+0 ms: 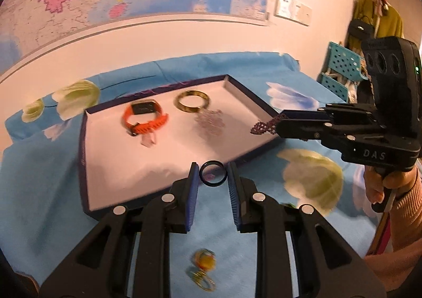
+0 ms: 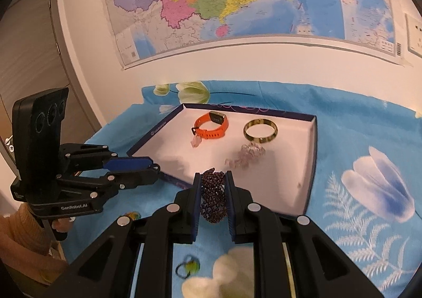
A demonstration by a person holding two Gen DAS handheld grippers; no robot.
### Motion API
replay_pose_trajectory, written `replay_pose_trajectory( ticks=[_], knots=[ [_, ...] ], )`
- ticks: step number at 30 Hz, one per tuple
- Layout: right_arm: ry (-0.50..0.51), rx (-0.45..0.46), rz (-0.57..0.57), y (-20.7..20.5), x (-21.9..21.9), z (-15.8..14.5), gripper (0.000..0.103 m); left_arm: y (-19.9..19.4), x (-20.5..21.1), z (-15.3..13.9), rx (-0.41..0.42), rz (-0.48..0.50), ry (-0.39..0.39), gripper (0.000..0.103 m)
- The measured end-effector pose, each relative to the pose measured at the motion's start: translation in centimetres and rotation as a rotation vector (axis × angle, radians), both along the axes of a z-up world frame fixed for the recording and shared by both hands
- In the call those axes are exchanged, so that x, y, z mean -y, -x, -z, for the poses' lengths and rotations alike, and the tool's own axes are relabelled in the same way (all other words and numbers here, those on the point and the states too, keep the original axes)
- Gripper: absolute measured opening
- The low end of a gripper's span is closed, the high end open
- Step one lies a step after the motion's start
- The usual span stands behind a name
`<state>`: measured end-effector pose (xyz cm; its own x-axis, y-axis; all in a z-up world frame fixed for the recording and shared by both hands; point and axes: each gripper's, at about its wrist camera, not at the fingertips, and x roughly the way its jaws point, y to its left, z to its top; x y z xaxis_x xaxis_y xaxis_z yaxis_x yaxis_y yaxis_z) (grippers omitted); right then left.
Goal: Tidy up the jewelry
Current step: 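Carry the black ring to the tray with the left gripper while the right gripper carries the beaded bracelet, then lower the ring and beaded bracelet into the tray and open both grippers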
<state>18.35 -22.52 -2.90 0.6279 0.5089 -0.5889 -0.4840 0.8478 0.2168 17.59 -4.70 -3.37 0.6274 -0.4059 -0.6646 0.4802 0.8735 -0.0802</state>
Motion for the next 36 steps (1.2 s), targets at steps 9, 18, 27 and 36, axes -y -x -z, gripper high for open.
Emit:
replay_pose_trajectory(
  ticks=[9, 18, 27, 36],
  knots=[
    [0.026, -0.014, -0.018, -3.6, -1.4, 0.3, 0.016, -3.8, -1.0, 0.3, -0.019, -0.048, -0.016, 0.022],
    [0.057, -0.037, -0.037, -5.8, -2.8, 1.2, 0.016, -6.6, -1.1, 1.7, -0.063, -0.076, -0.030, 0.022],
    [0.076, -0.053, -0.037, -7.1, -3.4, 2.0, 0.016, -8.1, -0.9, 2.6, -0.093, -0.093, -0.042, 0.022],
    [0.091, -0.077, -0.026, -8.1, -3.5, 3.0, 0.016, -9.4, -0.7, 3.6, -0.127, -0.103, -0.051, 0.023]
  ],
)
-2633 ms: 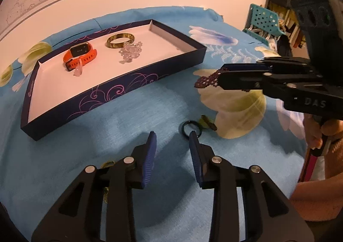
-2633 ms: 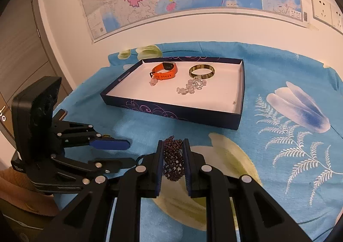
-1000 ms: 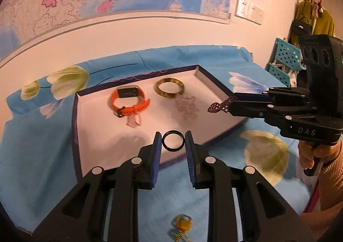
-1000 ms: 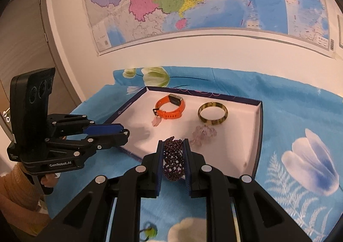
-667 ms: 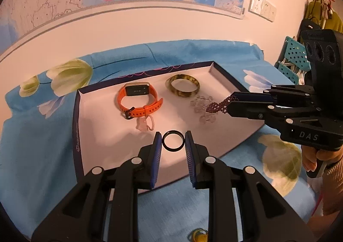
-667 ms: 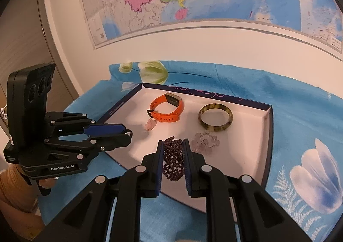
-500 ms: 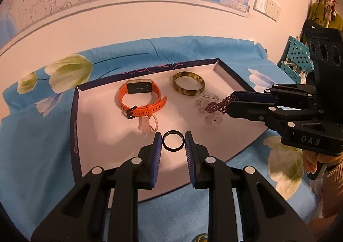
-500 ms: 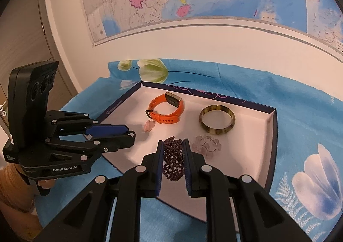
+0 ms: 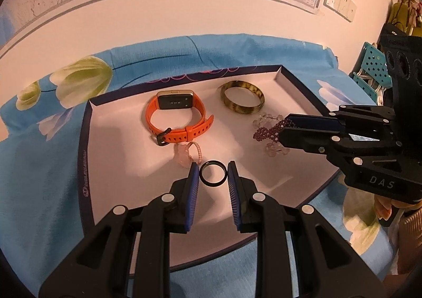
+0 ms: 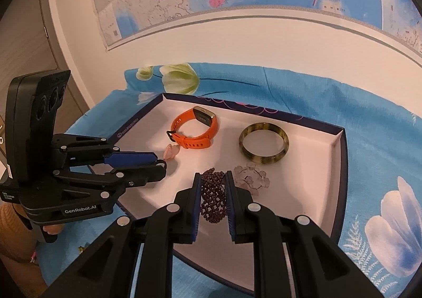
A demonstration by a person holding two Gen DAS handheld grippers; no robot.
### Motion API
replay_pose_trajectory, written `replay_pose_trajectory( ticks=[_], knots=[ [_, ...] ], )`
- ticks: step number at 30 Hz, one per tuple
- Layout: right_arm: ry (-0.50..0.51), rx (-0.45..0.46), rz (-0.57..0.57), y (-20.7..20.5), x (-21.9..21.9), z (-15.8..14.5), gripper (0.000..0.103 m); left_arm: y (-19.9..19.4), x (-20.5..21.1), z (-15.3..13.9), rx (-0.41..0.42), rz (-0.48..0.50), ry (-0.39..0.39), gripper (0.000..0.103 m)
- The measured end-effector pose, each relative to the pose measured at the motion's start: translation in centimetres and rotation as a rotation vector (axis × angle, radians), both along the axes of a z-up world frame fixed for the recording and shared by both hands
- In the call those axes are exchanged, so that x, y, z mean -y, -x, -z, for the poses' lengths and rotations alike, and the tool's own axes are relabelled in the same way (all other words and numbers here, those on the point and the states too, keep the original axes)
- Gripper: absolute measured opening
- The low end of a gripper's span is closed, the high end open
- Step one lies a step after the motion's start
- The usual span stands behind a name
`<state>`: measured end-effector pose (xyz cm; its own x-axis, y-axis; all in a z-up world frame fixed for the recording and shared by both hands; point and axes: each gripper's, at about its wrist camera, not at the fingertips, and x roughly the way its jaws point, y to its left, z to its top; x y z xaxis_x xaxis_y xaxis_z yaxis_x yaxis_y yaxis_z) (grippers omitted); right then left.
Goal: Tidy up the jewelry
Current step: 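Lower the ring and beaded bracelet into the tray and open both grippers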
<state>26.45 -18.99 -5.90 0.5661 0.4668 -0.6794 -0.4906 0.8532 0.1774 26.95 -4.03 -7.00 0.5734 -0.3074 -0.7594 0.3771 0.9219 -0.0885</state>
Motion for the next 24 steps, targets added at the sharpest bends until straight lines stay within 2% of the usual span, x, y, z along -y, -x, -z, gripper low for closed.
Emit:
replay_pose_trajectory(
  ticks=[24],
  knots=[
    [0.001, -0.023, 0.010, -0.65, 0.22, 0.72, 0.016, -0.36, 0.01, 0.72, -0.015, -0.005, 0.002, 0.023]
  ],
)
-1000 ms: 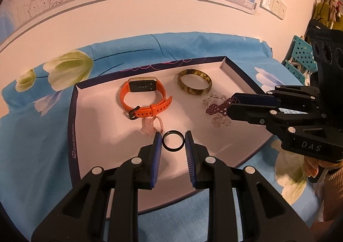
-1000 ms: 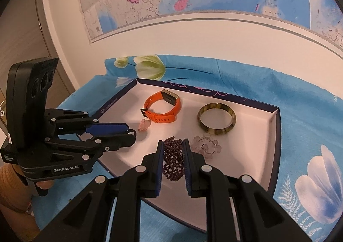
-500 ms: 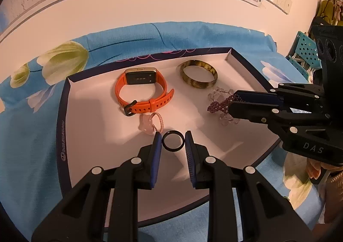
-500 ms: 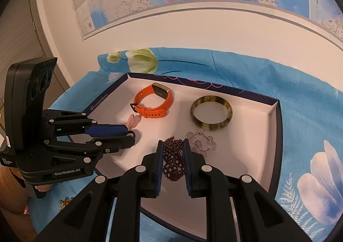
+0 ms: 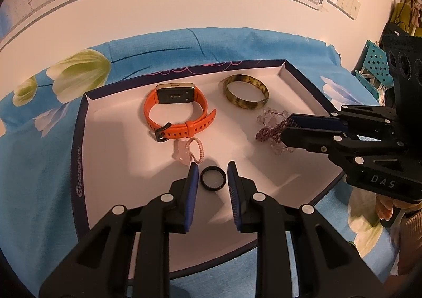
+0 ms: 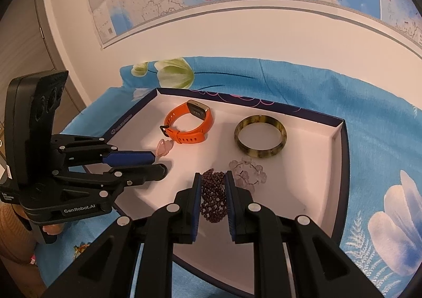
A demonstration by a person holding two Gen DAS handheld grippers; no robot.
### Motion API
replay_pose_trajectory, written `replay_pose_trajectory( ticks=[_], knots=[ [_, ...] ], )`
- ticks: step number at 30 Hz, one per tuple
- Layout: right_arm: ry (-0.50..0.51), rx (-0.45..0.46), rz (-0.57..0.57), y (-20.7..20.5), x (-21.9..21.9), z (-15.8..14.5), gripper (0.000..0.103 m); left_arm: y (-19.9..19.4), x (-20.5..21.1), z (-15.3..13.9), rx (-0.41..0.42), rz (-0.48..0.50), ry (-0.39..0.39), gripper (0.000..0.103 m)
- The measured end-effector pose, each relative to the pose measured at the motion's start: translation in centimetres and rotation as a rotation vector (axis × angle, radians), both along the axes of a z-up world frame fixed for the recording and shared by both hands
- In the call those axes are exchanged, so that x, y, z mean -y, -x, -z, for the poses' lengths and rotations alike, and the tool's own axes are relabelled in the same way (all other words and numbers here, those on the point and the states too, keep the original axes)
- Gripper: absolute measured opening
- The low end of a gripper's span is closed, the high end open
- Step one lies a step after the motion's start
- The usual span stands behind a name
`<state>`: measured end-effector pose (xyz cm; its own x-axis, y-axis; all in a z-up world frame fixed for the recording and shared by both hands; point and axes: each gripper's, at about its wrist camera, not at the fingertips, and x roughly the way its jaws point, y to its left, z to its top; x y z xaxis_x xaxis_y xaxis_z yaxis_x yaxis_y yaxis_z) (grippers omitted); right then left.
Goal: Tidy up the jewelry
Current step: 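Lower the ring and beaded bracelet into the tray and open both grippers, then move both open grippers out of the tray toward the yellow pendant and green item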
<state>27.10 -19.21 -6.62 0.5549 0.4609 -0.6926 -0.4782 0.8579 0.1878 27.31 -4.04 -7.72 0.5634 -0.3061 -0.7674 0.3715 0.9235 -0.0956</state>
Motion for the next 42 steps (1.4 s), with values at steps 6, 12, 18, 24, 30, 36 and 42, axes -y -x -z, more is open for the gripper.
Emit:
replay_pose_trajectory(
  ticks=[6, 12, 18, 24, 30, 36, 42],
  knots=[
    [0.002, -0.004, 0.005, 0.3, 0.4, 0.1, 0.016, 0.7, -0.8, -0.8, 0.022, -0.007, 0.022, 0.028],
    [-0.027, -0.012, 0.052, 0.3, 2.2, -0.2, 0.016, 2.1, -3.0, -2.3, 0.067, -0.037, 0.055, 0.032],
    [-0.057, -0.006, 0.089, 0.3, 3.8, -0.9, 0.022, 4.1, -4.7, -3.1, 0.094, -0.020, 0.071, 0.033],
    [-0.071, -0.034, 0.123, -0.3, 4.6, -0.6, 0.024, 5.3, -4.7, -2.8, 0.098, -0.003, 0.065, 0.036],
    [-0.038, -0.071, 0.099, -1.0, 3.3, 0.7, 0.024, 5.9, -4.7, -2.3, 0.091, 0.000, 0.073, 0.037],
    [-0.015, -0.114, 0.092, -2.2, 1.9, 1.6, 0.032, 6.4, -4.5, -2.1, 0.090, 0.014, 0.072, 0.040],
    [-0.013, -0.093, 0.093, -2.1, 2.1, 1.5, 0.003, 6.6, -4.6, -1.9, 0.086, 0.018, 0.078, 0.040]
  ],
)
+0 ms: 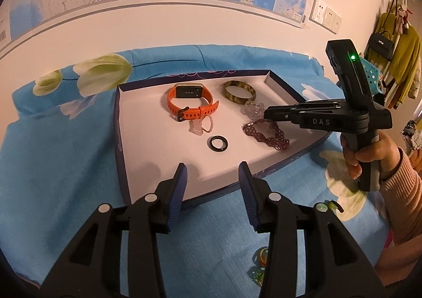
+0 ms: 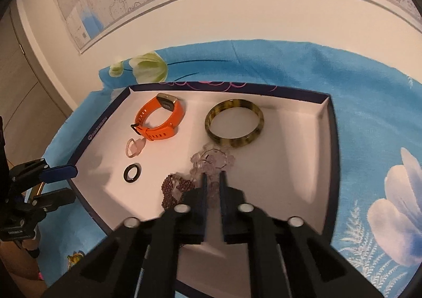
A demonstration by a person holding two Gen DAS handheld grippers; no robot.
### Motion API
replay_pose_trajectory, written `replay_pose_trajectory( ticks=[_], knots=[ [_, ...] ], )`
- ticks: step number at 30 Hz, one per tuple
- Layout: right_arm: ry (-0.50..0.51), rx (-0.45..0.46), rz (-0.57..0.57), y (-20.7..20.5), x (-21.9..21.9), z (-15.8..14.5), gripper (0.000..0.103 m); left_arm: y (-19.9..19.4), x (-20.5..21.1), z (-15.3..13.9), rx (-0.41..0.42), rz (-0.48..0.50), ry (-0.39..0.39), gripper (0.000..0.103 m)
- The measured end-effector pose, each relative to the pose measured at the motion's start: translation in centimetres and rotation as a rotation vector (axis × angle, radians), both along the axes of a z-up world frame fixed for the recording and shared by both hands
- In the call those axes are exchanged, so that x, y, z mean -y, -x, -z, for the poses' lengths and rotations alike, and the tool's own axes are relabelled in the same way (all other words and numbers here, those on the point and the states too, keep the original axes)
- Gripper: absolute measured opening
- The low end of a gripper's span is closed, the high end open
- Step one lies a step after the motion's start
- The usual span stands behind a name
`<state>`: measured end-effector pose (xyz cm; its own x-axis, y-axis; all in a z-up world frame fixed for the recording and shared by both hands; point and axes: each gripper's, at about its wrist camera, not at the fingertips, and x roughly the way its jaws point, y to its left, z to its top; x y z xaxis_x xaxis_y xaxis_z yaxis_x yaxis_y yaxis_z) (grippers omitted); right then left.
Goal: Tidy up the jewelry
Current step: 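Move both open grippers out of the tray toward the yellow pendant and green item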
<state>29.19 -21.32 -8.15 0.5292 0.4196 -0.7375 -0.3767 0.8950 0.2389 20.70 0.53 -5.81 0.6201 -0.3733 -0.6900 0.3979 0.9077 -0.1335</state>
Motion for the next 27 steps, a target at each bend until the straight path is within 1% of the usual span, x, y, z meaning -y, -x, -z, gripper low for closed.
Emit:
replay_pose_trajectory(
  ticks=[2, 5, 7, 10, 11, 13, 14, 15, 16, 20, 23, 24, 27],
  knots=[
    [-0.011, 0.010, 0.013, 0.2, 0.5, -0.4, 0.000, 0.0, 0.0, 0.1, -0.002, 0.003, 0.003, 0.040],
    [-0.049, 0.041, 0.035, 0.6, 1.6, -1.4, 0.000, -0.1, -0.1, 0.2, -0.004, 0.007, 0.007, 0.040],
    [-0.093, 0.057, 0.049, 0.7, 2.5, -2.3, 0.000, -0.1, -0.1, 0.3, -0.006, 0.008, 0.007, 0.040],
    [-0.109, 0.065, 0.055, 0.6, 2.9, -3.0, 0.000, -0.1, -0.1, 0.4, -0.010, 0.011, 0.010, 0.040],
    [-0.102, 0.050, 0.050, 0.4, 2.6, -2.9, 0.003, -0.1, 0.0, 0.4, -0.011, 0.012, 0.011, 0.040],
    [-0.078, 0.026, 0.039, 0.0, 1.7, -2.3, 0.017, -0.2, 0.0, 0.5, -0.011, 0.014, 0.013, 0.040],
    [-0.050, 0.023, 0.025, -0.1, 1.2, -2.0, 0.020, -0.2, 0.1, 0.5, -0.011, 0.015, 0.012, 0.040],
    [-0.015, 0.027, 0.020, -0.2, 0.3, -1.6, 0.020, -0.2, 0.1, 0.5, -0.011, 0.014, 0.013, 0.040],
    [-0.012, 0.024, 0.016, -0.2, 0.0, -1.4, 0.020, -0.2, 0.1, 0.5, -0.012, 0.013, 0.013, 0.040],
    [-0.040, 0.027, 0.007, 0.4, -0.2, -1.5, 0.020, 0.5, 0.0, 0.3, -0.006, 0.026, 0.016, 0.042],
    [-0.062, 0.056, -0.012, 2.0, 0.2, -2.3, 0.020, 1.4, -0.2, 0.2, 0.003, 0.039, 0.010, 0.042],
    [-0.066, 0.066, -0.022, 2.6, 0.2, -2.6, 0.022, 1.9, -0.3, 0.1, 0.008, 0.049, 0.007, 0.042],
    [-0.066, 0.089, -0.050, 5.1, 0.7, -3.3, 0.022, 3.3, -0.2, 0.0, 0.008, 0.073, 0.008, 0.043]
  ],
)
